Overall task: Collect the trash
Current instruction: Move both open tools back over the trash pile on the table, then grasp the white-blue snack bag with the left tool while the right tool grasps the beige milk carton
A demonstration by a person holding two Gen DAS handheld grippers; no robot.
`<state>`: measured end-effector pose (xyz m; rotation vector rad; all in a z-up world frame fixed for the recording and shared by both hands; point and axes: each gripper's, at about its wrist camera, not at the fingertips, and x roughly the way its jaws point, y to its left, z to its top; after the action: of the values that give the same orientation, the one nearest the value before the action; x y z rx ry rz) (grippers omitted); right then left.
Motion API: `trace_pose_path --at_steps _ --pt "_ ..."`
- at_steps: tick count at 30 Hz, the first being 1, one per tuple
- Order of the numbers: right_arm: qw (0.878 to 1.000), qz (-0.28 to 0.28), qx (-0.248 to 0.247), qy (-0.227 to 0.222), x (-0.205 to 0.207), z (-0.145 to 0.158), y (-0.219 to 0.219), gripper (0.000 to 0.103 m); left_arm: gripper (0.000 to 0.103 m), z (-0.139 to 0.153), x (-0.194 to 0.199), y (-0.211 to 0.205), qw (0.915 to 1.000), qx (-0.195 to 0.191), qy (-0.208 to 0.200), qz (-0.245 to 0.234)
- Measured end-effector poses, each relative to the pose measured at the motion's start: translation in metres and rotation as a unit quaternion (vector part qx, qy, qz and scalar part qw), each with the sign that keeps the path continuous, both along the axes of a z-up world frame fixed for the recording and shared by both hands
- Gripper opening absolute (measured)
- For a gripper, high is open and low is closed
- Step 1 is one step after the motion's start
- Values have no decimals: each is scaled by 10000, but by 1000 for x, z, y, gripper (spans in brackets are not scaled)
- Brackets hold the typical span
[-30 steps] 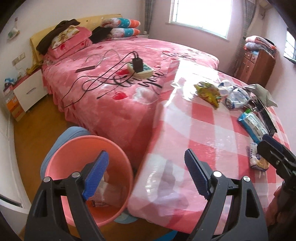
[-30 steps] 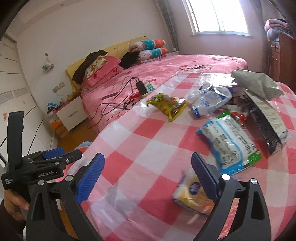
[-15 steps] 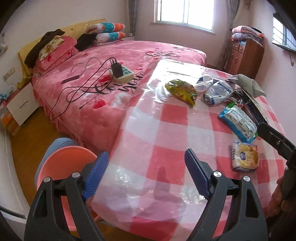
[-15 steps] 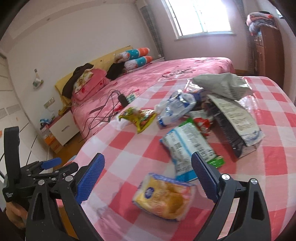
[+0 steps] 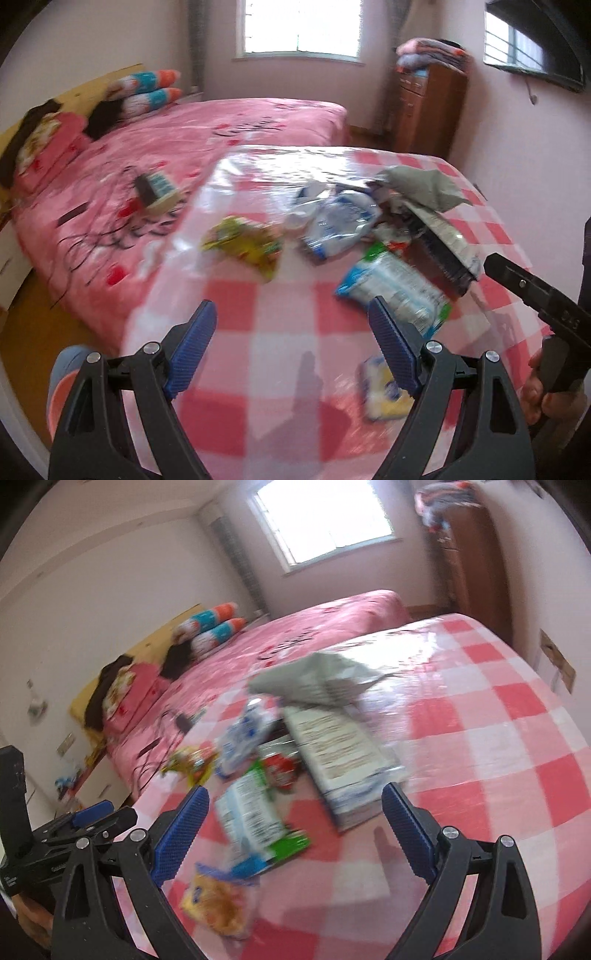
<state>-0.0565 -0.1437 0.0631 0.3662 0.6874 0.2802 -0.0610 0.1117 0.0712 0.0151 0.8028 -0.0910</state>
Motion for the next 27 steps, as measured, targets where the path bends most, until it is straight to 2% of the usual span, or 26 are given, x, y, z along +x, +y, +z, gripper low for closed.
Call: trace_pose_path --at_steps 3,6,10,12,19,27 --pt "9997 -178 80 118 10 -5 -18 94 85 -6 18 -14 9995 -95 170 -229" --pt "9994 -236 124 216 17 -11 -27 94 85 -14 31 -25 9972 -442 441 -414" --pt "9992 -207 84 321 24 -18 -33 94 85 -29 41 -36 9893 -1105 914 -264" --pt "9991 -166 113 367 28 -19 -34 94 85 -34 44 -42 9874 -1216 996 -169" --pt "9987 84 52 498 42 -25 -27 93 85 -47 56 -64 9867 -1169 1111 185" --pt "9966 276 286 723 52 -34 -28 93 84 -51 64 -72 9886 -848 1151 476"
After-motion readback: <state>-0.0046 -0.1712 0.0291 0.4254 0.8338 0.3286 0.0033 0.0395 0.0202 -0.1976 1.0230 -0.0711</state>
